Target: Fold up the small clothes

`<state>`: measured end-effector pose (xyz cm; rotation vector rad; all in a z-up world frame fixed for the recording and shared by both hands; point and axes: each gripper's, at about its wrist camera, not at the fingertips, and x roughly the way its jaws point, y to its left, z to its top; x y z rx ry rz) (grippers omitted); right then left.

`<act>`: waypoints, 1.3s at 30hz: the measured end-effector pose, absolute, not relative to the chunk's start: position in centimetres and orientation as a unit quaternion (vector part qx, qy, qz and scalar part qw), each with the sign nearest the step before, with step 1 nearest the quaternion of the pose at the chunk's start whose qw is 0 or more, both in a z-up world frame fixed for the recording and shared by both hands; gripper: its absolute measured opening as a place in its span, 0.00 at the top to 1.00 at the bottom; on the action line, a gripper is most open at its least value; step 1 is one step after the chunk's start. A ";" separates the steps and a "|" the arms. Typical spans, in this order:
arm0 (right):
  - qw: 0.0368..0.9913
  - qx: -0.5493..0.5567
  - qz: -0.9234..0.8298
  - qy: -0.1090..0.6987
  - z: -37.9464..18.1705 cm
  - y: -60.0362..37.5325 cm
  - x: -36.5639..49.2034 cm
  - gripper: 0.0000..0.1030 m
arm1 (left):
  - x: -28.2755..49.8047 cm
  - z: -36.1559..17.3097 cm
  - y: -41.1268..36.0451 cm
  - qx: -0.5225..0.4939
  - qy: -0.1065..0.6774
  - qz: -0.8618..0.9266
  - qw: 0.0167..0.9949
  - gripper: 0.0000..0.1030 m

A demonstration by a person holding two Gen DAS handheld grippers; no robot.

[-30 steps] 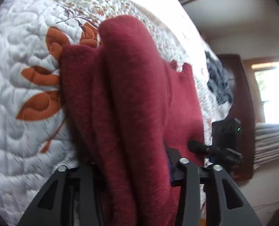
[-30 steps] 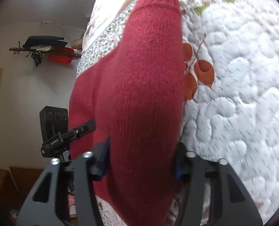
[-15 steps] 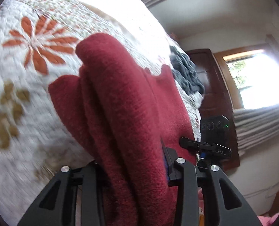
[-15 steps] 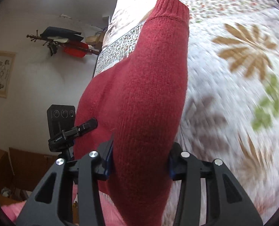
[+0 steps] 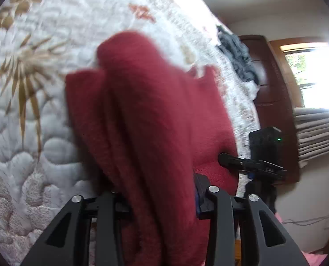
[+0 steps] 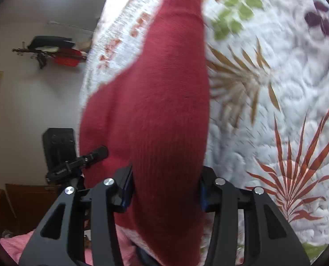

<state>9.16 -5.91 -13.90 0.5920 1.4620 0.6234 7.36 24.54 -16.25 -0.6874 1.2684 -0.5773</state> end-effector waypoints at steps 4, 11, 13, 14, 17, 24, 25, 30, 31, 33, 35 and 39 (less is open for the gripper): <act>0.670 0.276 0.271 0.634 -15.0 -6.5 8.1 0.46 | 7.9 -17.6 24.1 -0.312 0.574 -0.256 0.713 0.57; 0.690 0.267 0.253 0.623 -14.0 -7.5 5.3 0.38 | 7.1 -15.7 24.0 -0.262 0.581 -0.239 0.733 0.49; 0.694 0.270 0.249 0.619 -13.6 -8.1 4.3 0.37 | 6.2 -14.7 23.7 -0.238 0.577 -0.238 0.744 0.45; 0.695 0.271 0.248 0.618 -13.5 -8.2 3.8 0.37 | 5.7 -14.2 23.7 -0.234 0.575 -0.240 0.746 0.42; 0.691 0.277 0.251 0.618 -13.4 -8.4 2.4 0.37 | 3.7 -12.8 23.8 -0.219 0.568 -0.238 0.757 0.38; 0.679 0.259 0.245 0.642 -14.8 -7.5 -1.3 0.54 | -0.6 -11.5 23.8 -0.212 0.549 -0.236 0.773 0.35; 0.677 0.262 0.244 0.643 -14.9 -7.4 -1.4 0.55 | -1.0 -11.6 23.8 -0.209 0.549 -0.235 0.774 0.35; 0.690 0.261 0.239 0.632 -14.0 -7.3 -2.2 0.76 | -2.3 -12.5 23.3 -0.177 0.560 -0.198 0.784 0.36; 0.693 0.260 0.238 0.629 -13.7 -7.5 -2.5 0.77 | -2.3 -12.9 23.3 -0.166 0.567 -0.184 0.785 0.36; 0.696 0.258 0.236 0.627 -13.7 -8.6 -3.3 0.79 | -2.2 -13.5 23.3 -0.153 0.574 -0.169 0.787 0.36; 0.696 0.255 0.231 0.630 -13.9 -8.6 -3.5 0.79 | -2.3 -14.3 23.7 -0.159 0.579 -0.162 0.783 0.36; 0.693 0.260 0.218 0.636 -14.8 -8.2 -3.6 0.79 | -2.9 -15.2 24.1 -0.155 0.578 -0.156 0.785 0.36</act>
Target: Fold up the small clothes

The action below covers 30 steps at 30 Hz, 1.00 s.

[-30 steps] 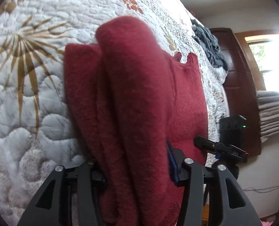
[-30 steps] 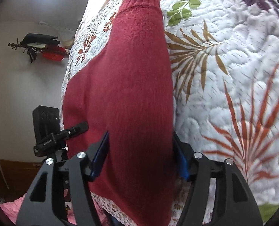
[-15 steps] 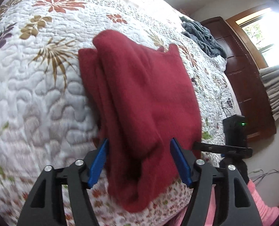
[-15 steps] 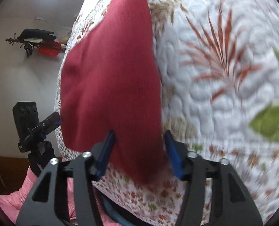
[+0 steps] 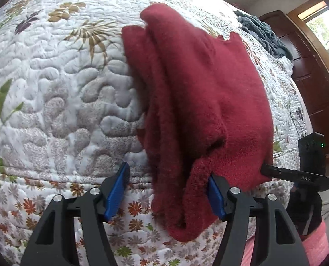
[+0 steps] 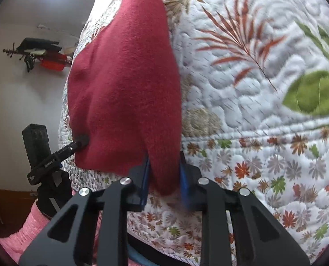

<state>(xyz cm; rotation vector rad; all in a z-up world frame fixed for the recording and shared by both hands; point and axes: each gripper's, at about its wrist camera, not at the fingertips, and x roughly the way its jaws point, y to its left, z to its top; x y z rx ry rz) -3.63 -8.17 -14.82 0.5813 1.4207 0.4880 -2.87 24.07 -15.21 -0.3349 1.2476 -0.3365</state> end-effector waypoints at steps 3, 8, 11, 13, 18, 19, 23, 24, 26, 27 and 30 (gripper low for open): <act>0.691 0.272 0.212 0.635 -15.5 -8.9 -4.2 0.77 | -3.0 -15.5 24.2 -0.155 0.576 -0.156 0.787 0.36; 0.693 0.277 0.199 0.635 -15.5 -9.5 -4.5 0.71 | -3.4 -15.4 24.3 -0.154 0.574 -0.151 0.790 0.36; 0.701 0.266 0.190 0.634 -14.5 -8.7 -4.3 0.62 | -4.0 -14.8 24.1 -0.152 0.571 -0.142 0.794 0.36; 0.708 0.256 0.182 0.633 -13.8 -8.5 -4.6 0.60 | -4.4 -14.4 24.1 -0.148 0.569 -0.138 0.797 0.36; 0.731 0.221 0.153 0.628 -12.2 -8.6 -5.6 0.38 | -5.6 -13.2 23.8 -0.141 0.566 -0.125 0.803 0.36; 0.738 0.205 0.143 0.626 -11.7 -8.6 -5.9 0.35 | -5.9 -12.9 23.6 -0.137 0.566 -0.123 0.803 0.36; 0.755 0.159 0.110 0.626 -10.7 -8.3 -6.9 0.25 | -7.2 -11.8 23.2 -0.128 0.566 -0.120 0.805 0.32; 0.757 0.152 0.104 0.627 -10.6 -8.2 -7.2 0.23 | -7.6 -11.6 23.2 -0.126 0.566 -0.117 0.806 0.31; 0.761 0.127 0.084 0.631 -10.6 -8.1 -7.9 0.20 | -8.3 -11.3 23.1 -0.121 0.569 -0.108 0.806 0.30; 0.762 0.110 0.072 0.634 -10.6 -8.0 -8.2 0.18 | -8.7 -11.2 23.1 -0.119 0.569 -0.103 0.807 0.29; 0.766 0.076 0.051 0.636 -10.2 -7.1 -8.8 0.16 | -9.5 -10.9 23.1 -0.110 0.573 -0.084 0.808 0.26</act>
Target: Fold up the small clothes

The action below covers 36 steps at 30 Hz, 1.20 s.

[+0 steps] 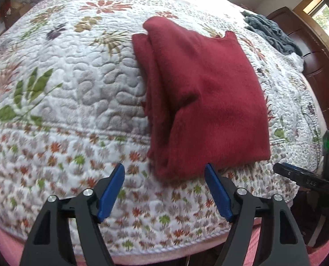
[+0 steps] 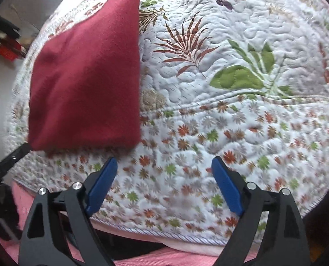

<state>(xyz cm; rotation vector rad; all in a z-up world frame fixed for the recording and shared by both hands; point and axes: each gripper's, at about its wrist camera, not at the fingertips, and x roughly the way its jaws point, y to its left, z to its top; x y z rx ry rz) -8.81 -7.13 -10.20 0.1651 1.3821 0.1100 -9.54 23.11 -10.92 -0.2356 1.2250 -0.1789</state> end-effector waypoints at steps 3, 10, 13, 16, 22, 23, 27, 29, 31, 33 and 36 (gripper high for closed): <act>0.768 0.070 0.047 0.635 -9.7 -6.2 -9.4 0.13 | -10.0 -10.2 23.0 -0.096 0.572 -0.069 0.812 0.24; 0.785 0.044 0.034 0.616 -6.3 -4.1 -10.7 0.11 | -10.6 -7.3 22.3 -0.054 0.548 -0.051 0.833 0.13; 0.791 0.027 0.021 0.611 -4.7 -4.1 -10.6 0.08 | -10.7 -5.7 21.9 -0.043 0.532 -0.052 0.844 0.13; 0.796 0.005 0.011 0.606 -3.3 -3.6 -10.5 0.08 | -10.5 -4.8 21.8 -0.049 0.530 -0.053 0.845 0.12; 0.809 -0.005 0.012 0.588 -0.6 -2.6 -10.6 0.07 | -10.4 -2.3 21.3 -0.050 0.526 -0.044 0.848 0.12; 0.810 -0.010 0.010 0.586 -0.4 -2.5 -10.6 0.07 | -10.5 -2.0 21.2 -0.049 0.525 -0.042 0.848 0.12; 0.816 -0.013 0.011 0.577 0.9 -2.1 -10.9 0.07 | -11.1 -0.8 20.9 -0.054 0.526 -0.038 0.848 0.12; 0.819 -0.013 0.008 0.574 1.6 -2.0 -11.1 0.07 | -11.5 -0.4 20.7 -0.051 0.521 -0.033 0.851 0.12; 0.821 -0.014 0.004 0.570 2.1 -1.8 -11.3 0.07 | -11.9 0.0 20.5 -0.047 0.518 -0.028 0.854 0.12; 0.823 -0.016 0.001 0.568 2.6 -1.6 -11.4 0.06 | -12.2 0.2 20.3 -0.044 0.516 -0.026 0.855 0.12; 0.825 -0.015 0.002 0.564 3.2 -1.4 -11.7 0.06 | -12.6 0.5 19.8 -0.032 0.512 -0.023 0.858 0.12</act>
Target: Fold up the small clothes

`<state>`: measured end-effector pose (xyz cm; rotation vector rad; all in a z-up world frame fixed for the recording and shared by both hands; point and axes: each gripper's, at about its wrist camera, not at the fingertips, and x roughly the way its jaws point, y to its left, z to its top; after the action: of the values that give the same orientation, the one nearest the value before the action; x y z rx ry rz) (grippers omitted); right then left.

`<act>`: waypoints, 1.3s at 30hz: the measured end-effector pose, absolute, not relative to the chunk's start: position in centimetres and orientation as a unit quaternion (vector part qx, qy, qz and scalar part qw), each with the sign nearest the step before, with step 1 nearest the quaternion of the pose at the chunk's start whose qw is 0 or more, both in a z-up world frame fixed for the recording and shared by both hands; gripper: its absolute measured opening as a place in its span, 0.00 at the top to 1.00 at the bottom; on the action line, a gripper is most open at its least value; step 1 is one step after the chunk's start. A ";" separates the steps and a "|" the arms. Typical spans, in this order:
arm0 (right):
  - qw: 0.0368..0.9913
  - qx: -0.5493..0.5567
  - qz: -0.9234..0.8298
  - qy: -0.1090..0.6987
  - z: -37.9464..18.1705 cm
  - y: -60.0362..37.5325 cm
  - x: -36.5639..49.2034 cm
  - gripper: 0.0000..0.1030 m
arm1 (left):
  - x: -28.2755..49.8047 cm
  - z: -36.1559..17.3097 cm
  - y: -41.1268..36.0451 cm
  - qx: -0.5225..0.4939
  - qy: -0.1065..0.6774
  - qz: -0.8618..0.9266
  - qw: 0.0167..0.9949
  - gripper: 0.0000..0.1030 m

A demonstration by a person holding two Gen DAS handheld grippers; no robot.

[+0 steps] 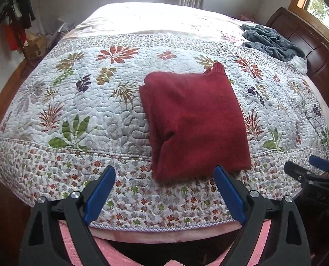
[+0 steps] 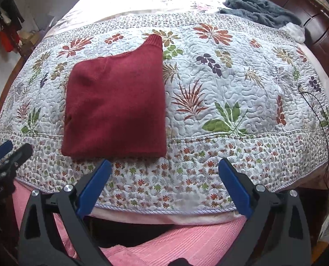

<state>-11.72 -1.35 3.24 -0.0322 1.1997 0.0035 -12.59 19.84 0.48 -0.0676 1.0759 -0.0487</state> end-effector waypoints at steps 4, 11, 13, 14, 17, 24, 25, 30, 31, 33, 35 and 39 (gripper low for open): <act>0.830 -0.015 0.001 0.558 4.1 -1.0 -12.1 0.06 | -12.9 0.9 19.5 -0.027 0.509 -0.024 0.860 0.12; 0.831 -0.011 0.005 0.555 4.8 -0.8 -12.4 0.05 | -13.4 1.4 19.2 -0.015 0.503 -0.015 0.864 0.12; 0.828 -0.012 0.000 0.561 4.7 -0.8 -12.3 0.05 | -13.5 1.5 19.1 -0.013 0.501 -0.012 0.865 0.12; 0.827 -0.012 -0.001 0.562 4.7 -0.9 -12.3 0.05 | -13.5 1.5 19.1 -0.012 0.502 -0.012 0.865 0.12; 0.828 -0.014 -0.004 0.560 4.7 -0.9 -12.3 0.05 | -13.4 1.4 19.0 -0.008 0.504 -0.011 0.864 0.12; 0.825 -0.024 -0.009 0.564 4.2 -0.8 -12.1 0.05 | -13.1 0.6 18.7 -0.005 0.518 -0.011 0.855 0.12; 0.825 -0.025 -0.010 0.564 4.1 -0.8 -12.0 0.05 | -13.0 0.5 18.7 -0.005 0.519 -0.011 0.855 0.12; 0.823 -0.028 -0.017 0.568 3.7 -1.1 -11.7 0.05 | -12.9 0.3 18.6 -0.004 0.522 -0.011 0.853 0.12; 0.822 -0.027 -0.018 0.568 3.6 -1.2 -11.6 0.05 | -12.9 0.2 18.7 -0.005 0.524 -0.010 0.852 0.12; 0.822 -0.027 -0.019 0.568 3.5 -1.3 -11.6 0.05 | -12.8 -0.1 18.8 -0.004 0.525 -0.010 0.851 0.12; 0.823 -0.028 -0.021 0.567 3.4 -1.3 -11.5 0.05 | -12.8 -0.1 18.9 -0.003 0.523 -0.009 0.852 0.12; 0.826 -0.024 -0.021 0.563 3.4 -1.4 -11.5 0.05 | -12.8 -0.2 18.9 -0.001 0.522 -0.010 0.853 0.12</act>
<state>-11.55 -1.37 3.44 -0.0516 1.1971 -0.0443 -12.78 18.91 -0.23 -0.0015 1.0977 -0.0205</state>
